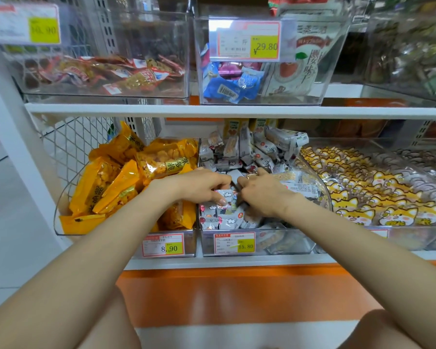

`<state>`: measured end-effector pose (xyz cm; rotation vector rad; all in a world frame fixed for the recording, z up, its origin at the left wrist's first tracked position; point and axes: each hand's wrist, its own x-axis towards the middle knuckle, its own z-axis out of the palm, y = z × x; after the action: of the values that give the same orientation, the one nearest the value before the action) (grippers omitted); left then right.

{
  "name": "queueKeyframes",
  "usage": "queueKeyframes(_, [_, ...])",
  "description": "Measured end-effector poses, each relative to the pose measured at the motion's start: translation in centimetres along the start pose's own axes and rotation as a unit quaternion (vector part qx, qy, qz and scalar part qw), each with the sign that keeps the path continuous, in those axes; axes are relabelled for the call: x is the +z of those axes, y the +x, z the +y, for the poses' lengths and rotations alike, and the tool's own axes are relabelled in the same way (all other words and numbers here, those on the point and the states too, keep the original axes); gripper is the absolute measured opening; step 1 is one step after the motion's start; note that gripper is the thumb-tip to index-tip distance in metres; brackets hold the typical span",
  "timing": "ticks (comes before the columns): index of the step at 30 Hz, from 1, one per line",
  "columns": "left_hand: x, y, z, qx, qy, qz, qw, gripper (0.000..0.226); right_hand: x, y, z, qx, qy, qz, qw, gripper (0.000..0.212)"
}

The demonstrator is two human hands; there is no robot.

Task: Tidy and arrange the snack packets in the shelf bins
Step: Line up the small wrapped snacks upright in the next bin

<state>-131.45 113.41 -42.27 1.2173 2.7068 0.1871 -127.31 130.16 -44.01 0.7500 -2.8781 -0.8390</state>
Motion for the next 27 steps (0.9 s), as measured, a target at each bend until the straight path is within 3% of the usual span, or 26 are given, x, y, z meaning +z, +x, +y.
queueKeyframes(4, [-0.2, -0.5, 0.3, 0.002, 0.007, 0.017, 1.000, 0.034, -0.3, 0.4, -0.4, 0.002, -0.038, -0.028, 0.999, 0.032])
queueKeyframes(8, [0.0, -0.6, 0.3, 0.003, 0.018, 0.016, 1.000, 0.032, -0.7, 0.2, 0.1, -0.009, 0.017, -0.055, 0.998, 0.042])
queueKeyframes(13, [0.4, -0.9, 0.1, 0.011, 0.012, 0.020, 1.000, 0.026, -0.3, -0.1, 0.4, -0.031, 0.066, -0.017, 0.997, 0.030])
queueKeyframes(20, [0.5, -1.1, 0.2, 0.002, 0.013, 0.033, 0.999, 0.022, 0.2, -0.3, 0.0, -0.015, 0.104, -0.015, 0.994, 0.035])
queueKeyframes(24, [0.4, -1.1, 0.3, 0.003, 0.016, 0.025, 1.000, 0.032, 0.4, -0.6, -0.1, 0.009, 0.171, 0.013, 0.985, 0.031])
queueKeyframes(27, [0.4, -1.0, 0.4, -0.001, 0.029, 0.027, 0.999, 0.023, 0.2, -1.2, 0.3, 0.021, 0.224, 0.019, 0.974, 0.034])
